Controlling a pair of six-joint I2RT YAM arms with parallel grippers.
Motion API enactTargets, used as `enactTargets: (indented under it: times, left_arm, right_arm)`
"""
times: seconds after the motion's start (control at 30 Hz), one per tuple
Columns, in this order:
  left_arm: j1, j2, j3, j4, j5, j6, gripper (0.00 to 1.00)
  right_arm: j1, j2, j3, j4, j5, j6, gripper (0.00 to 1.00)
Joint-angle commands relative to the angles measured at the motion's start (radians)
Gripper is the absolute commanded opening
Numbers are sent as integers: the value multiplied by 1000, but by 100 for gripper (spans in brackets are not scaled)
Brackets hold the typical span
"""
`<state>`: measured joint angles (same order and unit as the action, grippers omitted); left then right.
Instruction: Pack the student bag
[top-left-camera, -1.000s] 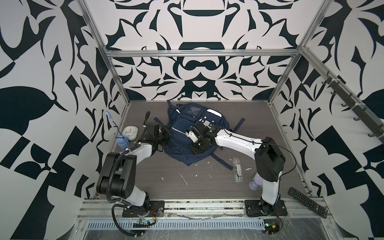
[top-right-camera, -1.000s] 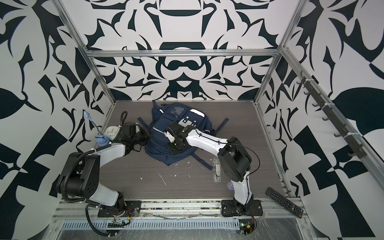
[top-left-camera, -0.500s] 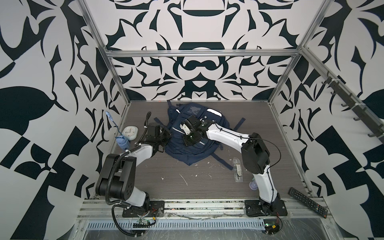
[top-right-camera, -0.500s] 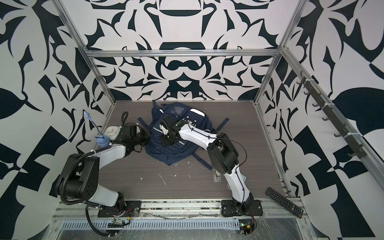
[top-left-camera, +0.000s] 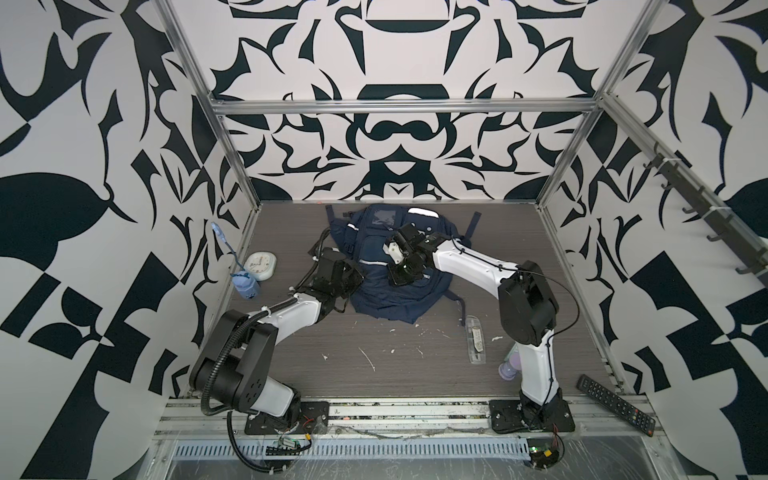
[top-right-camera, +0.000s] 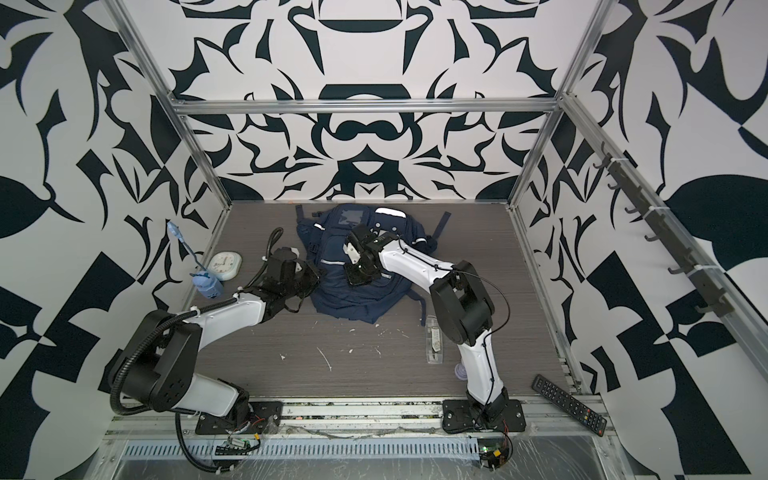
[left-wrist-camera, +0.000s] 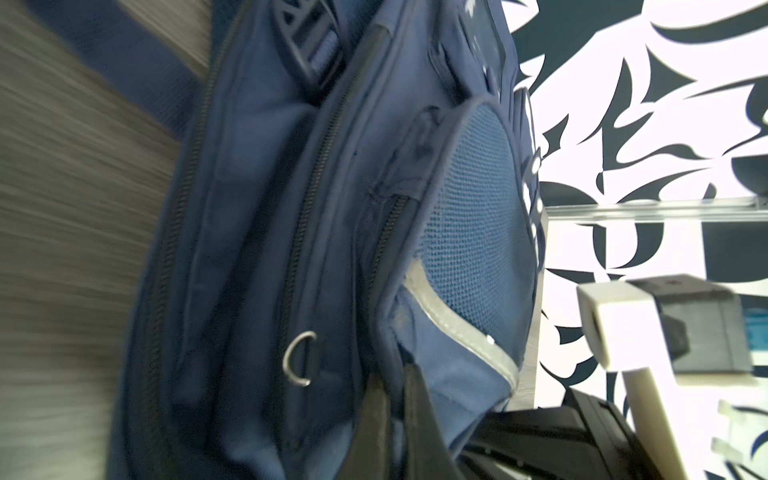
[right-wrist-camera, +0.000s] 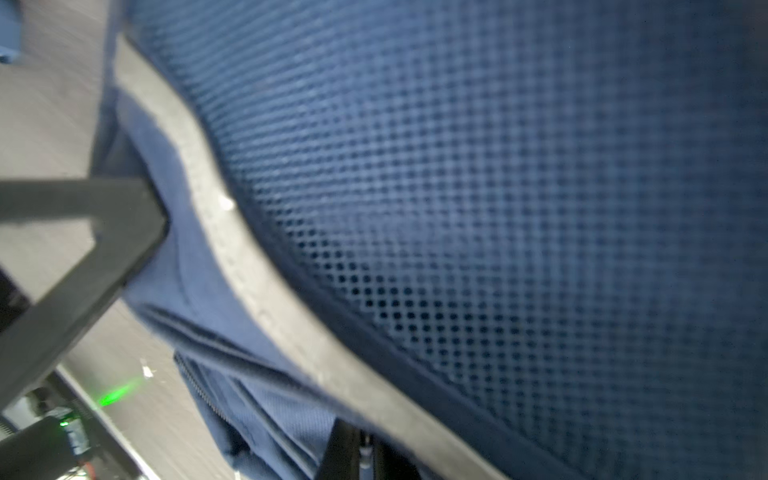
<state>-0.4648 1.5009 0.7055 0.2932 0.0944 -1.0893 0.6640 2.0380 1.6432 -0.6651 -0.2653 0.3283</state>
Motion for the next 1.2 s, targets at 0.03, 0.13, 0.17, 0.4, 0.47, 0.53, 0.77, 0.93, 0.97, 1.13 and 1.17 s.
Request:
enactTargets:
  times: [0.03, 0.13, 0.17, 0.4, 0.47, 0.53, 0.77, 0.93, 0.97, 1.13, 1.17]
  left_arm:
    - [-119, 53, 61, -46, 132, 24, 2]
    - [-130, 78, 75, -41, 129, 15, 3]
    - [-129, 81, 77, -33, 128, 12, 4]
    - [-129, 139, 150, -52, 130, 38, 7]
    - [-129, 155, 161, -50, 134, 40, 8]
    - [-128, 162, 168, -50, 135, 39, 10]
    - [-77, 124, 146, -78, 139, 70, 36]
    - [19, 100, 169, -164, 161, 141, 48]
    - [35, 105, 182, -181, 166, 161, 48]
    - [69, 200, 337, -277, 239, 279, 52]
    - [75, 246, 399, -333, 281, 318, 52]
  right_arm:
    - [-63, -57, -18, 103, 146, -47, 0]
    - [-56, -85, -40, 70, 100, -55, 0]
    - [-47, -100, -56, 75, 84, -52, 0]
    - [50, -143, -82, 87, 28, -28, 0]
    - [71, -138, -73, 99, 17, -16, 0]
    - [80, -124, -59, 111, 14, -2, 0]
    - [71, -103, -51, 132, 31, 12, 0]
    - [69, -138, -107, 146, 25, 21, 0]
    - [70, -147, -122, 150, 24, 25, 0]
    - [71, -193, -209, 183, 23, 48, 0]
    - [70, -201, -227, 189, 23, 53, 0]
